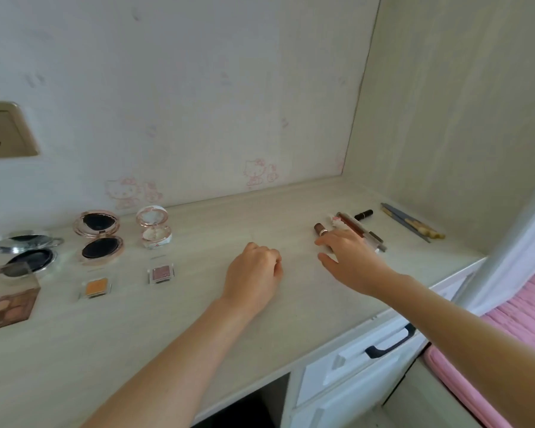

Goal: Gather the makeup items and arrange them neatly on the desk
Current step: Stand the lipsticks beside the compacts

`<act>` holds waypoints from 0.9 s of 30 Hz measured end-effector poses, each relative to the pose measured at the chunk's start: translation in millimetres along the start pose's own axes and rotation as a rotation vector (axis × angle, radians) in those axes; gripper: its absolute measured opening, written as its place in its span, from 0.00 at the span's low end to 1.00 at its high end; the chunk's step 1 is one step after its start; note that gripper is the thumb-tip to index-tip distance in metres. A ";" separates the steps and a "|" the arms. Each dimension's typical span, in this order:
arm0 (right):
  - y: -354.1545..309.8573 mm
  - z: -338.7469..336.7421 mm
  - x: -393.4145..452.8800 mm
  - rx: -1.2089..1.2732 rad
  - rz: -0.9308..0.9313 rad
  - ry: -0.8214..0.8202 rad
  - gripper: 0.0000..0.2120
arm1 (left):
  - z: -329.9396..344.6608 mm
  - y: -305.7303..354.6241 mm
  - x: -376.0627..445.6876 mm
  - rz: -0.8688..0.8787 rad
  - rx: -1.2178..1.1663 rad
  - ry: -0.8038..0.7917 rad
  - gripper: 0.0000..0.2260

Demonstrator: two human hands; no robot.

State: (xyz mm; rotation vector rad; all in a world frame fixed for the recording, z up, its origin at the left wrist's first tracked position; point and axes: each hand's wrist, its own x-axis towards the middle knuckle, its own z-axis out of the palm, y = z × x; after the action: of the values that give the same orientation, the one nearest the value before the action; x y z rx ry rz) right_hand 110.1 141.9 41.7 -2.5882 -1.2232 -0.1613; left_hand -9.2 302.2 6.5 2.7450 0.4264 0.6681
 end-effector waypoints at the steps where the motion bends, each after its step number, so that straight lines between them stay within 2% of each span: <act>1: 9.1 -1.6 1.2 -0.017 0.013 0.003 0.14 | 5.0 4.4 7.1 0.006 0.001 -0.010 0.10; 5: 43.2 -2.7 5.5 -0.024 0.055 0.035 0.13 | 22.0 16.8 35.6 0.027 -0.003 -0.041 0.11; 9: 61.1 1.4 13.4 -0.122 0.066 -0.002 0.18 | 34.7 24.0 61.8 0.133 0.050 -0.111 0.17; 14: 58.0 6.6 28.5 -0.216 0.060 0.004 0.23 | 42.8 27.4 93.2 0.212 0.087 -0.213 0.23; 20: 50.6 14.9 36.7 -0.235 0.098 0.007 0.24 | 47.4 29.5 116.9 0.265 0.178 -0.353 0.34; 23: 51.0 19.4 35.0 -0.267 0.076 -0.010 0.22 | 49.9 30.0 122.4 0.332 0.224 -0.384 0.30; 27: 48.8 20.1 31.8 -0.263 0.078 -0.001 0.20 | 49.4 30.3 122.6 0.303 0.212 -0.384 0.20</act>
State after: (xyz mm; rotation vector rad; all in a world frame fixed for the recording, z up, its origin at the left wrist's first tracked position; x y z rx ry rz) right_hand 167.7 141.8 19.6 -2.8550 -1.1677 -0.3249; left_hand 125.3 307.0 23.4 3.0768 -0.0075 0.1490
